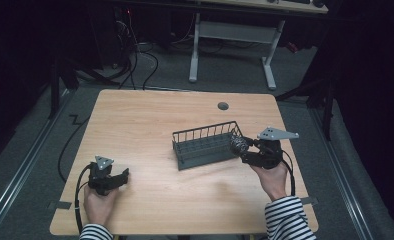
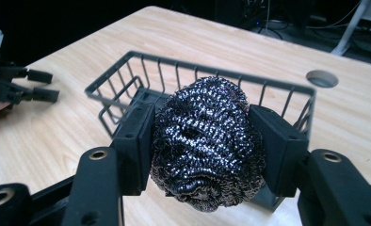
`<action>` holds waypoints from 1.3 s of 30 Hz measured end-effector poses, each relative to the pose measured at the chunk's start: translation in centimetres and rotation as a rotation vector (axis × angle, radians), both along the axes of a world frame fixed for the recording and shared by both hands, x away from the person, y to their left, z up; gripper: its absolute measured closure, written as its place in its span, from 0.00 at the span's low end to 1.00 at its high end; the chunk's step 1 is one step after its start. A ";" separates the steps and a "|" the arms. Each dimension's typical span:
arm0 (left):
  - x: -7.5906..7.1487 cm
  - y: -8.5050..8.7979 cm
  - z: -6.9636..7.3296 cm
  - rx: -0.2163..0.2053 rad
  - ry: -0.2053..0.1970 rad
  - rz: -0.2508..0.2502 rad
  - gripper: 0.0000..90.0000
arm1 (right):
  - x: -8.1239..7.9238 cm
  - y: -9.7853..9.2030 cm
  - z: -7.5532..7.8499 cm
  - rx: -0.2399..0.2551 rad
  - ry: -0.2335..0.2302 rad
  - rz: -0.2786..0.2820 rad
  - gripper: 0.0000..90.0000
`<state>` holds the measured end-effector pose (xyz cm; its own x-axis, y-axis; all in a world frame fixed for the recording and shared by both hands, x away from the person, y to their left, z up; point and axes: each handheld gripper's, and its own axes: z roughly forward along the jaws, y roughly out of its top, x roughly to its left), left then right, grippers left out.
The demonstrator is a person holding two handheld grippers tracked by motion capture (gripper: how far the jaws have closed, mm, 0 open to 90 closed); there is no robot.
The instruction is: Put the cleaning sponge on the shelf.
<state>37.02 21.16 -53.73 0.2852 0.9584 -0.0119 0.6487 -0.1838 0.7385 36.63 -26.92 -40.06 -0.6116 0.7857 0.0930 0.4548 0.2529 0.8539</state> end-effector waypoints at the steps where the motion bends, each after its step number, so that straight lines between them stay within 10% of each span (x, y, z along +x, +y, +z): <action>1: 0.0 0.0 0.0 0.000 0.000 0.000 0.28 | 0.3 0.0 0.4 -0.005 -0.009 -0.006 0.50; 16: 0.0 0.0 0.0 -0.001 0.000 -0.001 0.28 | 3.4 1.4 0.2 0.009 0.013 -0.026 0.49; 39: 0.0 0.0 0.0 0.000 0.000 0.000 0.28 | 7.5 4.7 -3.0 -0.131 0.095 -0.057 0.47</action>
